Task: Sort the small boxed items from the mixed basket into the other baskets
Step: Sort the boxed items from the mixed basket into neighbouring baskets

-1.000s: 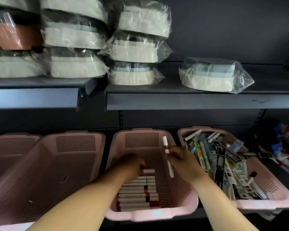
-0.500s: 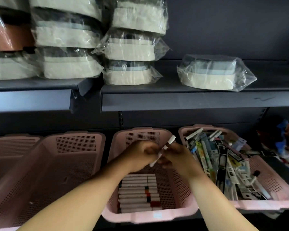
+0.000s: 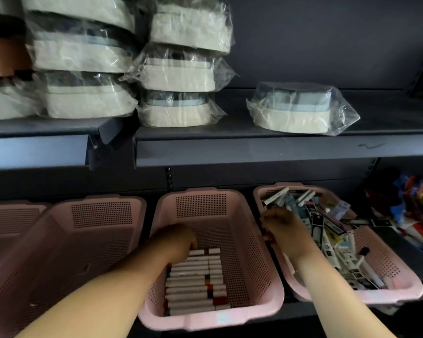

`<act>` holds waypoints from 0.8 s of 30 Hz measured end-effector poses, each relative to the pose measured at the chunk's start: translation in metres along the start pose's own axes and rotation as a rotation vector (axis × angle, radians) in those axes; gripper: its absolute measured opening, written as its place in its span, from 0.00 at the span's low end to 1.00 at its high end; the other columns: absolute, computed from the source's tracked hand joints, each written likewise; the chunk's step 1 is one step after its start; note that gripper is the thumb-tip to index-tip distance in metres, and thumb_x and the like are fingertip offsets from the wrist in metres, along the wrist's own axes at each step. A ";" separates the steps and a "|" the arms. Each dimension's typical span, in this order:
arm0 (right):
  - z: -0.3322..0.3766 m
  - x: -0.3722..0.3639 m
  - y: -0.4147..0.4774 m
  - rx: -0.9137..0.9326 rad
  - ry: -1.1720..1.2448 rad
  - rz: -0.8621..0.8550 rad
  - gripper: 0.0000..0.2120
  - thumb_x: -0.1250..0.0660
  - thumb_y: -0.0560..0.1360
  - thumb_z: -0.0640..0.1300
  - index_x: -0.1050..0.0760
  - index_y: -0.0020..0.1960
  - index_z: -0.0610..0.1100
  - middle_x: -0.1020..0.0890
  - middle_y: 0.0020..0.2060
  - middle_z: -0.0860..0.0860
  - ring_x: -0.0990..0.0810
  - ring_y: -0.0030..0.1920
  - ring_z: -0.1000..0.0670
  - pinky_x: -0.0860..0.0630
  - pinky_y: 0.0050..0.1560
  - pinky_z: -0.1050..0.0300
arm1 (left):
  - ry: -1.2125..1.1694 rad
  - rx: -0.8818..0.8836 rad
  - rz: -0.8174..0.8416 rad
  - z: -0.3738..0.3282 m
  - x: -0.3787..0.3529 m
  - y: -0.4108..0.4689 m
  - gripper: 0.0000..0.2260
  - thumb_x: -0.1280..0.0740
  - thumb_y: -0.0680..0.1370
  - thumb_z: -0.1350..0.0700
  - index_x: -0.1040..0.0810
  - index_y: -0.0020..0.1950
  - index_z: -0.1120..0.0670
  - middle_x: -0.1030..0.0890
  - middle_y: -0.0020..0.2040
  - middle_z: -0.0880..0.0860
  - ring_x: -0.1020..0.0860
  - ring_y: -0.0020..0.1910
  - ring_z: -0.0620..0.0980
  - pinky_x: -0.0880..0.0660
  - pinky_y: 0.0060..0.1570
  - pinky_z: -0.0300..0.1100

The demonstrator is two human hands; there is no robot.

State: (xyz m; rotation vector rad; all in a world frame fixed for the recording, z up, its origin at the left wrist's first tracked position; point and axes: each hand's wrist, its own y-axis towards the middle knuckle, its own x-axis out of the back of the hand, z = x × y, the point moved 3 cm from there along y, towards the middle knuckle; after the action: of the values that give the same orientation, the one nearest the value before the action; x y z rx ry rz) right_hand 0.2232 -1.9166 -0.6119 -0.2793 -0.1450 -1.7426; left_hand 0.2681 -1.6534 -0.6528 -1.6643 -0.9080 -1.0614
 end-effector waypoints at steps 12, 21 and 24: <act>0.003 0.046 0.001 0.059 -0.099 -0.136 0.09 0.35 0.78 0.38 0.18 0.42 0.41 0.18 0.33 0.39 0.22 0.33 0.45 0.28 0.37 0.52 | -0.067 -0.068 -0.147 -0.031 0.011 0.002 0.15 0.35 0.82 0.56 0.18 0.66 0.43 0.19 0.66 0.45 0.21 0.61 0.46 0.25 0.60 0.39; -0.018 0.113 0.012 -0.071 -0.671 -0.300 0.12 0.42 0.83 0.47 0.22 0.48 0.44 0.22 0.37 0.50 0.24 0.37 0.49 0.30 0.36 0.56 | -0.206 -0.384 -0.335 -0.164 0.032 -0.003 0.12 0.35 0.81 0.54 0.17 0.62 0.45 0.16 0.59 0.47 0.19 0.57 0.49 0.23 0.53 0.41; -0.031 0.121 0.006 -0.120 -0.752 -0.267 0.11 0.41 0.83 0.45 0.23 0.51 0.40 0.24 0.36 0.50 0.25 0.36 0.51 0.25 0.40 0.54 | -0.164 -0.383 -0.252 -0.198 0.020 0.006 0.10 0.33 0.80 0.52 0.18 0.60 0.46 0.17 0.57 0.50 0.19 0.54 0.52 0.21 0.52 0.44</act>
State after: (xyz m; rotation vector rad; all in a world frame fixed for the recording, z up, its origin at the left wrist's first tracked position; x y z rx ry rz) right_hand 0.2054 -2.0405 -0.6096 -1.0361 -0.6453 -1.8326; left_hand 0.2324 -1.8416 -0.5974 -2.0123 -1.0927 -1.3487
